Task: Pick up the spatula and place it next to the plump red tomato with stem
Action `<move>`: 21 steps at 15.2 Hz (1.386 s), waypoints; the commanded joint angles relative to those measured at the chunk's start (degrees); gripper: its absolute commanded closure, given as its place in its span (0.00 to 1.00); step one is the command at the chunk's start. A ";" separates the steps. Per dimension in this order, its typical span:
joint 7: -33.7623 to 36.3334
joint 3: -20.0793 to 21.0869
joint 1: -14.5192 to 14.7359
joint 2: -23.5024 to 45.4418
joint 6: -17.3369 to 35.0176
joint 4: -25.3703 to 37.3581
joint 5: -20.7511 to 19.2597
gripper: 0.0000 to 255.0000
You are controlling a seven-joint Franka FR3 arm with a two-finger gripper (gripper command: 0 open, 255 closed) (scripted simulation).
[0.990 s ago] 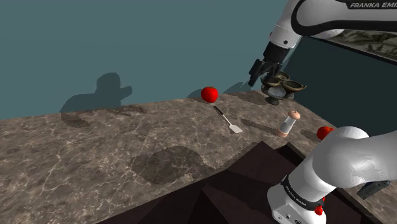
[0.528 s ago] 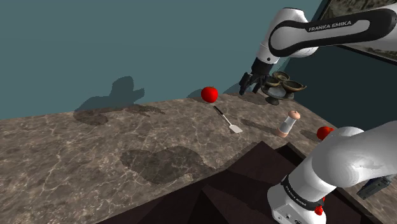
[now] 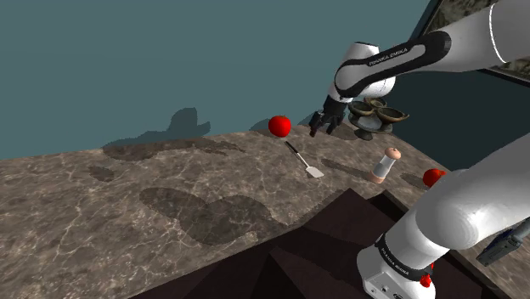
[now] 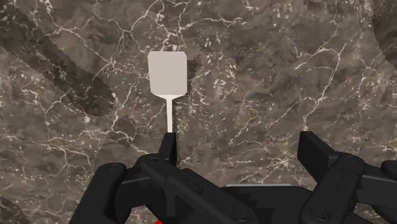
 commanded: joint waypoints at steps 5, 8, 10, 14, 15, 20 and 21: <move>-4.95 -2.26 0.16 14.01 10.25 3.64 4.52 0.00; -8.41 -2.42 -0.52 21.29 14.02 6.86 8.25 0.00; -10.75 -1.99 -1.45 26.11 16.09 9.39 10.88 0.00; -14.68 -0.15 -4.29 35.48 19.26 15.32 15.30 0.00; -15.46 0.36 -5.07 37.77 19.87 16.98 16.16 0.00; -16.86 1.99 -6.59 42.26 22.38 18.94 17.94 0.00; -17.09 2.30 -6.83 43.03 22.90 19.19 18.25 0.00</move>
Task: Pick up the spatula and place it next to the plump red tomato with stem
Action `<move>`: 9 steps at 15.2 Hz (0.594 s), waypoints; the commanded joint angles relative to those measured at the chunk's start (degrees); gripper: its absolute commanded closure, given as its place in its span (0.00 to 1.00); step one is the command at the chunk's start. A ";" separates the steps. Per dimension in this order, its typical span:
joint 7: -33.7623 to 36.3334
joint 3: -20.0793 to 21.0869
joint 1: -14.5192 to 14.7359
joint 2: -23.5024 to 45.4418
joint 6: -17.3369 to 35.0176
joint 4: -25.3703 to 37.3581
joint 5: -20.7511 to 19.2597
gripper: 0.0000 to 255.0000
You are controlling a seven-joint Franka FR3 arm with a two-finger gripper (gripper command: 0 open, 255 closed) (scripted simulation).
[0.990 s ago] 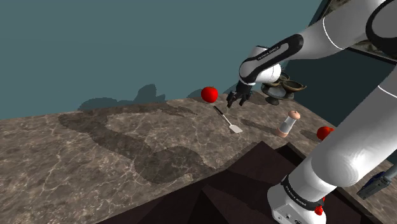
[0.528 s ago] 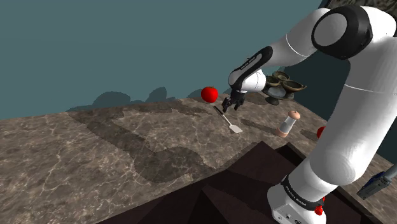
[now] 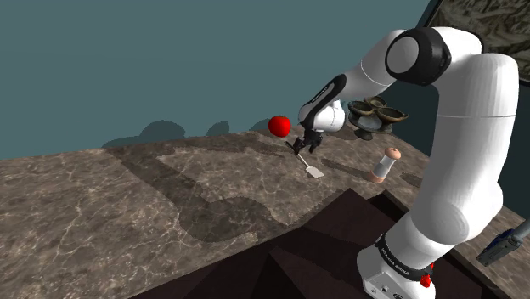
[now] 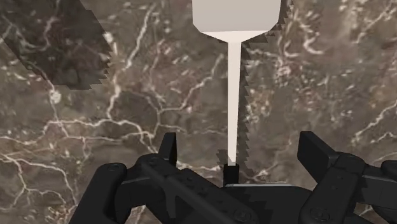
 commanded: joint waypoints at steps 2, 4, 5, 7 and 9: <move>-0.67 0.96 -0.69 2.31 1.68 0.68 0.95 0.00; -0.79 1.15 -0.83 2.75 1.97 0.83 1.11 0.00; -0.79 1.15 -0.83 2.75 1.97 0.84 1.10 0.00; -0.79 1.15 -0.83 2.75 1.97 0.84 1.10 0.00; -0.79 1.15 -0.83 2.75 1.97 0.84 1.10 0.00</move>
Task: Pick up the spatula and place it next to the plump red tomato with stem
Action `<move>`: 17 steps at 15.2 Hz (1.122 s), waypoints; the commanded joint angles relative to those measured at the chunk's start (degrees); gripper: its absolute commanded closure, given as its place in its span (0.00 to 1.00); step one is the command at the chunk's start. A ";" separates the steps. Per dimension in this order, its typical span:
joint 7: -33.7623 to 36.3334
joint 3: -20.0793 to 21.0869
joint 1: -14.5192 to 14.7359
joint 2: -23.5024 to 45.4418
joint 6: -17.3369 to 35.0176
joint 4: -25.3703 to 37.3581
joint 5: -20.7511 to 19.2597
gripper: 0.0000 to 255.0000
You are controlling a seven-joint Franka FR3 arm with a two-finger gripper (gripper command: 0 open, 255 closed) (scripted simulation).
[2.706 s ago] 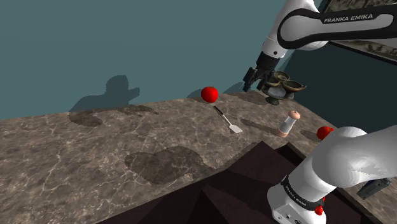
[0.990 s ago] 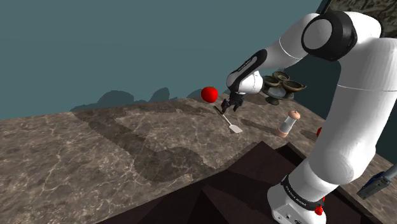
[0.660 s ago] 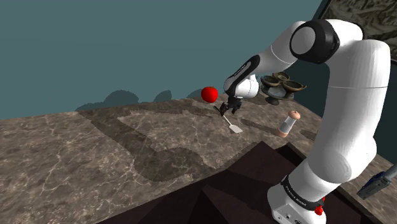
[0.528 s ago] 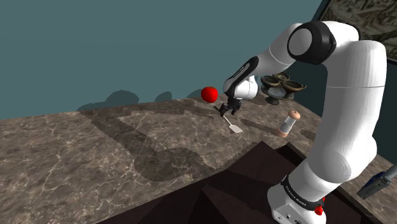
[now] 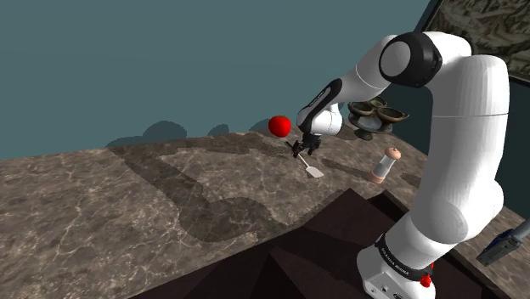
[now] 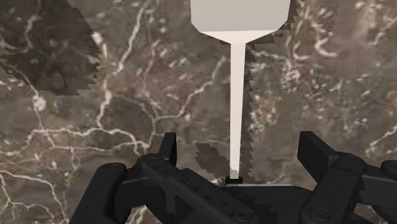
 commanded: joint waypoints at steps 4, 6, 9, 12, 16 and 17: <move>0.00 0.00 0.00 0.00 0.00 0.00 0.00 1.00; 0.00 0.00 0.00 0.00 0.00 0.00 0.00 1.00; 0.00 0.00 0.00 0.00 0.00 0.00 0.00 1.00; 0.22 -0.31 0.24 -0.73 -0.52 -0.21 -0.28 1.00; 1.17 -1.56 1.22 -3.63 -2.74 -0.91 -1.51 1.00; 1.42 -1.87 1.45 -4.34 -3.31 -1.05 -1.84 1.00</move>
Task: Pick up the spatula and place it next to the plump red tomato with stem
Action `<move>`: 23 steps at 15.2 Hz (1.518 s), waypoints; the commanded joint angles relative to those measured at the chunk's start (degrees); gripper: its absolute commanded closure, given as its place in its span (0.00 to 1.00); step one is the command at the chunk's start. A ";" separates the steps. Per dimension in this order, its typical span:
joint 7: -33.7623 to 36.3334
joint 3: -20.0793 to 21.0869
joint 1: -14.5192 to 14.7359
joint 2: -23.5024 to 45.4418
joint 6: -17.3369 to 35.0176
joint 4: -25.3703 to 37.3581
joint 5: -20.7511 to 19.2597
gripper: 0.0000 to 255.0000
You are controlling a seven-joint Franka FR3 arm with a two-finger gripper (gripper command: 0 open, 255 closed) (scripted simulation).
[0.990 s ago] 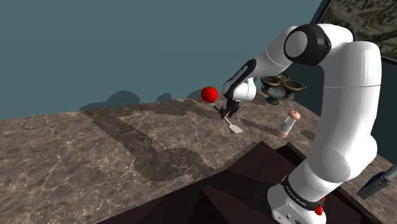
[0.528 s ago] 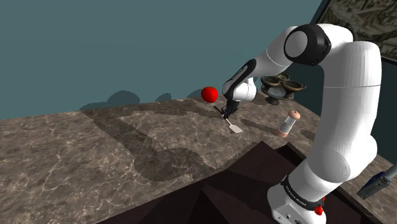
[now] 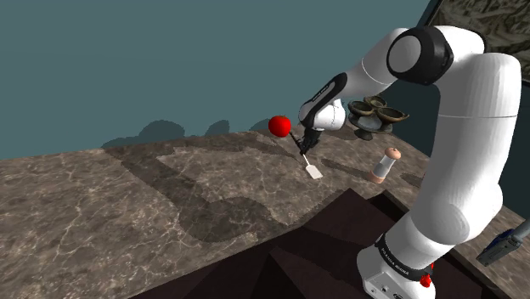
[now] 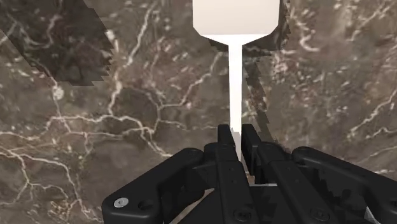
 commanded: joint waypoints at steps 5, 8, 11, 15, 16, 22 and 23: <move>1.56 -1.81 1.34 -4.38 -3.58 -0.77 -2.12 1.00; 2.37 -2.59 1.92 -6.42 -5.39 -0.93 -3.23 1.00; 3.19 -3.29 2.43 -8.40 -7.26 -0.98 -4.36 1.00; 4.26 -4.09 3.00 -10.95 -9.82 -0.85 -5.85 1.00; 4.52 -4.26 3.12 -11.57 -10.47 -0.79 -6.21 1.00; 6.00 -5.11 3.73 -15.12 -14.48 -0.12 -8.29 1.00; 6.23 -5.22 3.80 -15.68 -15.17 0.03 -8.61 1.00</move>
